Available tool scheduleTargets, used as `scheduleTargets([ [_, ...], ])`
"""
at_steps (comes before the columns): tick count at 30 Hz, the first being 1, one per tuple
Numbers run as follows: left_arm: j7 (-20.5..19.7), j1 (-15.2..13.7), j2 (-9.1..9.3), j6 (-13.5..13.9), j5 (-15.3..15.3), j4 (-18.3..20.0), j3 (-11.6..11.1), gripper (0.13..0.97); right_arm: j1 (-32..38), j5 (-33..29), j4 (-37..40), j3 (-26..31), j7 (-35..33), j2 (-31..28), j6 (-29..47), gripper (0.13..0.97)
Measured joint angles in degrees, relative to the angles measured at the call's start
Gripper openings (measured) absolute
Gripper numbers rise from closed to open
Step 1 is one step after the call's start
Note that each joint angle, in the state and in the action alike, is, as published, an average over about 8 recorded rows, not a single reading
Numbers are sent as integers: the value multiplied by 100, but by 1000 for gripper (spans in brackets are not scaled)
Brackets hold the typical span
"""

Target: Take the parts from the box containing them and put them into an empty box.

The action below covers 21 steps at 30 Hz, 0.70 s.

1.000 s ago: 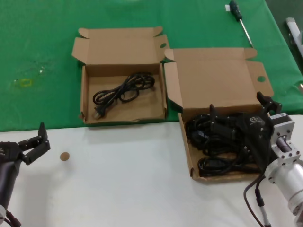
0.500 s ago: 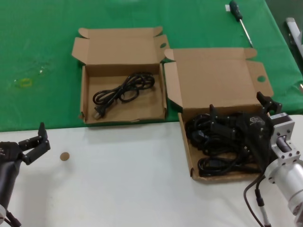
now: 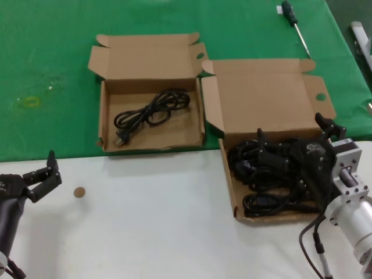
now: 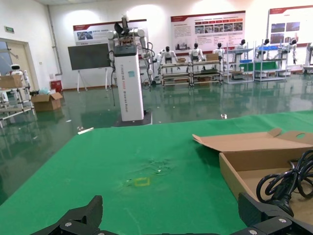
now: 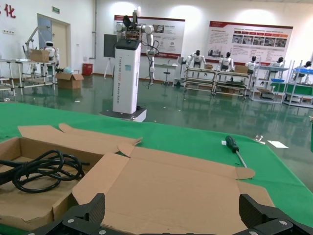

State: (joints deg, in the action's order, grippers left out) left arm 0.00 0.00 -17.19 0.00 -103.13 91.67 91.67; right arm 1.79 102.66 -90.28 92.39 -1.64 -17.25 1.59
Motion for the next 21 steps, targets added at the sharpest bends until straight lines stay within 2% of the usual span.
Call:
scheduleTargets([
  [21, 0, 0, 0, 0, 0, 0, 0, 966, 0, 0, 0, 0, 0, 0, 0, 966],
])
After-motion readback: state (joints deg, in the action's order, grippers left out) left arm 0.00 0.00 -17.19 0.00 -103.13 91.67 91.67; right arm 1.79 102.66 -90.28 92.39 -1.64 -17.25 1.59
